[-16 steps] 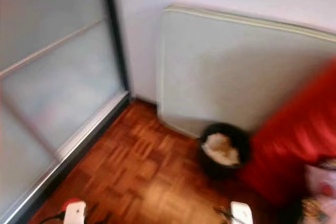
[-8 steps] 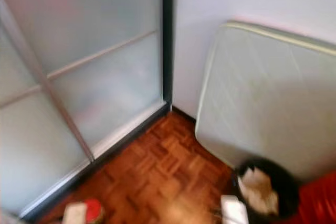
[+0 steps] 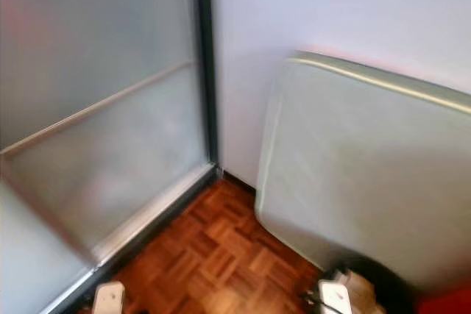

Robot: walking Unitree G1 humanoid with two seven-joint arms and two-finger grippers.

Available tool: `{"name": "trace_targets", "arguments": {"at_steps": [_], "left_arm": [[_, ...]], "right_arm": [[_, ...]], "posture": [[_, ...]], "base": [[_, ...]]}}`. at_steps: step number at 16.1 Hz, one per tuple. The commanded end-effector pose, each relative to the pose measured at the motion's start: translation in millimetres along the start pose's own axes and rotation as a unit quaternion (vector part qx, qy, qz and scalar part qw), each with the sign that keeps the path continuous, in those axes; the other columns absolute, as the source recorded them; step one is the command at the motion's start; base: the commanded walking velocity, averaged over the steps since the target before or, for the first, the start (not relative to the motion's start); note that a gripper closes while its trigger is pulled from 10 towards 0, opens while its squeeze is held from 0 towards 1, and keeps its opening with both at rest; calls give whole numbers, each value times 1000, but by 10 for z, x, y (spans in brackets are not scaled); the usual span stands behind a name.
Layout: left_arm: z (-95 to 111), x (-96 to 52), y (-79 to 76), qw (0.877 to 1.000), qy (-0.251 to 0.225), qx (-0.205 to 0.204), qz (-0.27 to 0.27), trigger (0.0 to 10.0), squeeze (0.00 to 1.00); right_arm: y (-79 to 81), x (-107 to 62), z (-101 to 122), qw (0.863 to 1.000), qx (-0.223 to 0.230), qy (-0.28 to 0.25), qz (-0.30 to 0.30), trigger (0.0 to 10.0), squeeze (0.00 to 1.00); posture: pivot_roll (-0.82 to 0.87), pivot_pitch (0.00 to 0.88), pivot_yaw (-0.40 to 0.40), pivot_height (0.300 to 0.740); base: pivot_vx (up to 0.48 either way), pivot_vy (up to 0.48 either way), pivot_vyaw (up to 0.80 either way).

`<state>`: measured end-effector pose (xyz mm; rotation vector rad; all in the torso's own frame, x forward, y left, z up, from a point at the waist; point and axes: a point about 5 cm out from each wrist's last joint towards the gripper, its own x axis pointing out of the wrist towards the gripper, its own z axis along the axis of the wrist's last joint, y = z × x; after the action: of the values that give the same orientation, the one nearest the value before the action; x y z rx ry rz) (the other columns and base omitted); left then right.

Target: Clean up the room

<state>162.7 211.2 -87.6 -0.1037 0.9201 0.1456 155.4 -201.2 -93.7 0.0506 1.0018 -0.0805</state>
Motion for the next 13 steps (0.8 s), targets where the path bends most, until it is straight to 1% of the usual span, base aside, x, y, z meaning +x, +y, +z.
{"name": "trace_targets", "arguments": {"at_steps": [1, 11, 12, 13], "left_arm": [[-23, 0, -28, 1000, 6, 1, -2, 10000, 0], [-24, 0, -28, 1000, 6, 0, -1, 10000, 0], [132, 48, -178, 1000, -17, 2, -11, 10000, 0], [151, 54, -199, 1000, -20, 2, -13, 10000, 0]], "right_arm": [[-32, -5, 3, 1000, -1, -2, -4, 10000, 0], [-34, -5, 3, 1000, 1, -2, -5, 10000, 0], [-11, 2, 16, 1000, -8, -1, 0, 10000, 0], [-8, 2, 18, 1000, -9, 0, 1, 10000, 0]], "posture": [[67, 0, -37, 740], [67, 0, -37, 740], [72, 0, -41, 740], [72, 0, -41, 740]], "base": [[480, 0, 0], [480, 0, 0], [480, 0, 0], [480, 0, 0]]}}
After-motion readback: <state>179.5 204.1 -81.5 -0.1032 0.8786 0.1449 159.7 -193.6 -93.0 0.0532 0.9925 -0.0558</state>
